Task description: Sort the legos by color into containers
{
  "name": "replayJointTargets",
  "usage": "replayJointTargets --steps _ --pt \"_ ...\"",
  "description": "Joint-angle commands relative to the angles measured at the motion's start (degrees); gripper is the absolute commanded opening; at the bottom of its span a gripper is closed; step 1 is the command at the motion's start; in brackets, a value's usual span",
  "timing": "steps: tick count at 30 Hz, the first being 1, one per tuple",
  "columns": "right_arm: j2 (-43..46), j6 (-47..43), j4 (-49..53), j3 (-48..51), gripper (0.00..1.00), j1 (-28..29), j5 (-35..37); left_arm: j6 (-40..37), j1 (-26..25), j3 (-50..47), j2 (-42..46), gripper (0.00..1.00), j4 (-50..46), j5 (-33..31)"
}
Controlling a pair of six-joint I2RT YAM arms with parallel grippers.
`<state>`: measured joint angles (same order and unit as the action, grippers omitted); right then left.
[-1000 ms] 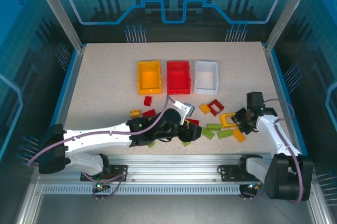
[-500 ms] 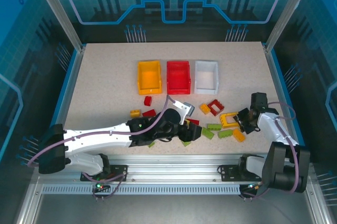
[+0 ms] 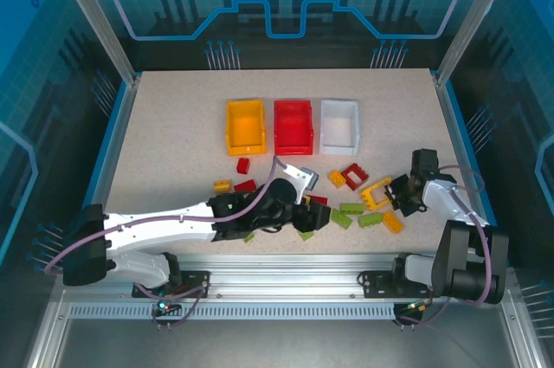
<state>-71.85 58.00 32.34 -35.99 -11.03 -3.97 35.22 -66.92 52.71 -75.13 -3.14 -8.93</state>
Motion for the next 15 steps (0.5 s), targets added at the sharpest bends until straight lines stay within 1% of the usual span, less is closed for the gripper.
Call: replayJointTargets --steps 1,3,6,8,10,13,15 --pt "2.6 -2.7 2.7 -6.6 0.04 0.8 6.4 -2.6 0.3 3.0 2.7 0.6 -3.0 -3.9" --pt "4.5 -6.4 3.7 -11.1 0.03 3.6 10.7 -2.6 1.5 4.9 3.8 0.6 -6.0 -5.6" --pt "3.5 -14.8 4.0 -20.6 0.04 11.0 16.9 -2.9 4.5 8.2 5.4 0.63 -9.5 -6.8" --pt "-1.2 -20.5 5.6 -28.0 0.04 16.9 19.9 -3.3 7.0 10.7 5.6 0.64 -11.3 -6.5" --pt "-7.1 -24.8 7.4 -34.8 0.03 20.7 20.8 -3.4 9.8 13.4 4.6 0.64 -13.3 -5.5" --pt "-17.2 -29.4 10.4 -44.7 0.01 23.7 20.4 -3.2 14.0 17.1 2.5 0.65 -15.5 -3.8" --pt "-23.6 -31.9 11.7 -50.4 0.01 24.4 20.1 -2.9 16.2 19.5 0.8 0.65 -16.2 -2.6"
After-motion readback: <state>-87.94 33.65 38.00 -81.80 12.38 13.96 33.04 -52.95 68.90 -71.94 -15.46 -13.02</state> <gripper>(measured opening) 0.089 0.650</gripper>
